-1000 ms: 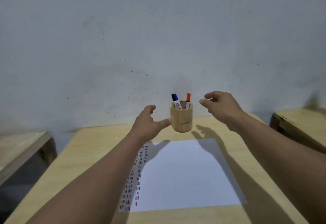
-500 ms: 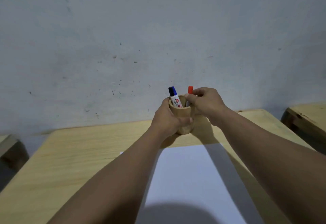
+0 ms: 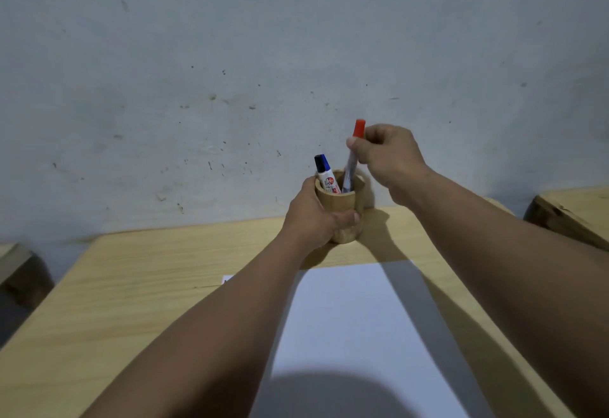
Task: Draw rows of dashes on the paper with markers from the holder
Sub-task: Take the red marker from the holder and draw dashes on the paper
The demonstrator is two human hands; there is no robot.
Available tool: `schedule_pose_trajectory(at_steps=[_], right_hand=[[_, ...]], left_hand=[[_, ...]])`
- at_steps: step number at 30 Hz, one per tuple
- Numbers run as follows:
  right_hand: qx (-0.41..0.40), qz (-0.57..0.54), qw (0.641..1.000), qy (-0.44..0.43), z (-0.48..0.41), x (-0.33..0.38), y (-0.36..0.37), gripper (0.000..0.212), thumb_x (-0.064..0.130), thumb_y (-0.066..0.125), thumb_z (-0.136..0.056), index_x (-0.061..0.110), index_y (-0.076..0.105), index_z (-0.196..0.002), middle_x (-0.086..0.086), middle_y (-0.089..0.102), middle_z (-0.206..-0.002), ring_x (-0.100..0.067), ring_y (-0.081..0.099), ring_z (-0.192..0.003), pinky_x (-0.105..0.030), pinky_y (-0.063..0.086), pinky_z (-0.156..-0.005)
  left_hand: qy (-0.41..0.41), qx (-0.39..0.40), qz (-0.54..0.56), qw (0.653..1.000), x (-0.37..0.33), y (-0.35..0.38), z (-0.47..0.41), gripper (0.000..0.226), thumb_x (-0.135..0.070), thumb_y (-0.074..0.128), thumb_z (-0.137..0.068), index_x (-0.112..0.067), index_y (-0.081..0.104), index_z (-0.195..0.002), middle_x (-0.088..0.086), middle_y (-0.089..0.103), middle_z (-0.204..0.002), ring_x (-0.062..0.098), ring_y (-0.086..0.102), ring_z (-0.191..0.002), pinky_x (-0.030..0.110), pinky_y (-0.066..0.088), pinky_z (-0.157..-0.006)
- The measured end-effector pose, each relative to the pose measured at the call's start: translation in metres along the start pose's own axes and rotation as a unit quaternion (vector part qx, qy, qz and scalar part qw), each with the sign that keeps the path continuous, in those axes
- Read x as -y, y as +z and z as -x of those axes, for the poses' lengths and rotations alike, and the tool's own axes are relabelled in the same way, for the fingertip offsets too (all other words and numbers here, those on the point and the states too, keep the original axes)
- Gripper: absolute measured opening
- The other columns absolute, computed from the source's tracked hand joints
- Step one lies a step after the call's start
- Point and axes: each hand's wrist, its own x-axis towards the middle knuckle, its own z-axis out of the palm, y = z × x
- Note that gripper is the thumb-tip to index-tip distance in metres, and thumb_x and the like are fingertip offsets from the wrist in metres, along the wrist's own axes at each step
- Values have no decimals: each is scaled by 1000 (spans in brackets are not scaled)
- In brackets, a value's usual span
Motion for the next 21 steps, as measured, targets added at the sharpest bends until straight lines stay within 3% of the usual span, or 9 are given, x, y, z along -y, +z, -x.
schedule_pose_trajectory(at_steps=[3,5,7,9,12,14,17,21], right_hand=[[-7,-36,997,-60,7,28,-6,13,16,64,-95,13,67,-107,1,67,-99,-14,63,-93,-23,48,-83],[-2,-45,995,-92,18,45,-8,24,15,60,-97,12,66,-120,3,67,-104,-12,62,-98,-19,48,-84],[13,-48,993,-111,32,58,-8,29,13,57,-98,14,64,-126,6,66,-101,-13,62,-99,-20,49,-84],[38,-47,991,-117,49,65,-5,31,12,54,-100,17,64,-129,11,64,-95,-14,62,-99,-22,49,-81],[72,-46,991,-102,73,64,2,37,8,55,-99,19,61,-134,9,61,-89,-14,59,-89,-17,50,-67],[90,-45,990,-94,90,62,6,46,4,58,-97,16,54,-141,5,60,-87,-14,58,-85,-24,51,-79],[129,-64,987,-77,113,58,13,56,0,61,-94,12,46,-146,-1,61,-87,-12,60,-80,-24,49,-80],[151,-9,984,-91,137,56,20,60,18,69,-89,24,48,-144,7,72,-86,-8,69,-84,-37,52,-91]], left_hand=[[-1,0,-19,1000,-8,-4,8,80,-18,89,-60,-27,46,-127,-16,60,-110,11,60,-101,25,51,-79],[-9,2,-47,999,-17,-12,17,94,-24,89,-61,-23,38,-140,-17,53,-118,10,54,-108,23,47,-81],[-20,-5,-80,997,-25,-24,27,108,-37,87,-62,-23,24,-149,-8,44,-141,16,46,-126,34,46,-96],[-14,-23,-88,996,-36,-39,41,99,-42,80,-70,-26,23,-150,-4,37,-151,20,42,-134,44,45,-103],[19,-66,-24,997,-61,-63,64,61,-33,68,-85,-21,46,-140,-2,52,-137,19,54,-122,43,46,-101],[40,-87,40,995,-78,-79,81,39,-26,62,-90,-18,59,-128,0,64,-120,17,61,-105,37,48,-93],[71,-95,47,992,-94,-99,107,29,-26,60,-93,-18,66,-119,0,67,-103,13,59,-82,26,44,-71],[103,-77,26,991,-97,-114,133,15,-21,64,-91,-22,69,-105,3,61,-89,10,51,-68,19,44,-67]])
